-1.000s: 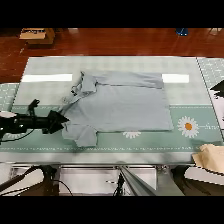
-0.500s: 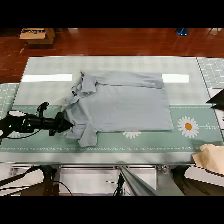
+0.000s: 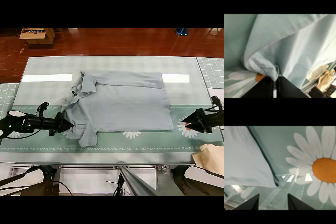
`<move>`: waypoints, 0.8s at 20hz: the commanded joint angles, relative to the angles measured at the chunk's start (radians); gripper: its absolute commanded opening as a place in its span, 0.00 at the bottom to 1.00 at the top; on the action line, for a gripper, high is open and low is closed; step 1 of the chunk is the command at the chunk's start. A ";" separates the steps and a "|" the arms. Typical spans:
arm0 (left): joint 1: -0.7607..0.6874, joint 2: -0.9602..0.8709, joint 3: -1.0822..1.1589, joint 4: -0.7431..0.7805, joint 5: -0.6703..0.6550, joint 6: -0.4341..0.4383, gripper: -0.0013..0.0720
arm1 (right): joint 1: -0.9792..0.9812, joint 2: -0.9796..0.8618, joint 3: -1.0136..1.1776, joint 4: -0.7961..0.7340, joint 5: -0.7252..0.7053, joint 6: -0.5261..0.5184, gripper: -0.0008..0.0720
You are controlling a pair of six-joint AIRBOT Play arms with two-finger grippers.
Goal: Fold the shirts.
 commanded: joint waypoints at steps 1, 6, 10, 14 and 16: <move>0.000 0.000 0.000 0.052 0.043 0.005 0.05 | 0.000 0.001 -0.106 0.070 -0.113 -0.031 0.60; 0.000 -0.001 0.000 0.034 0.041 0.005 0.05 | 0.054 0.001 -0.170 0.113 -0.160 -0.056 0.59; 0.001 -0.001 0.000 0.018 0.043 0.014 0.05 | 0.222 0.001 -0.175 0.116 -0.263 0.003 0.52; 0.001 0.001 0.020 -0.003 0.045 0.043 0.05 | 0.341 0.001 -0.171 0.137 -0.278 0.029 0.08; 0.002 0.014 0.061 -0.044 0.018 0.099 0.05 | 0.343 0.008 -0.141 0.212 -0.196 -0.051 0.05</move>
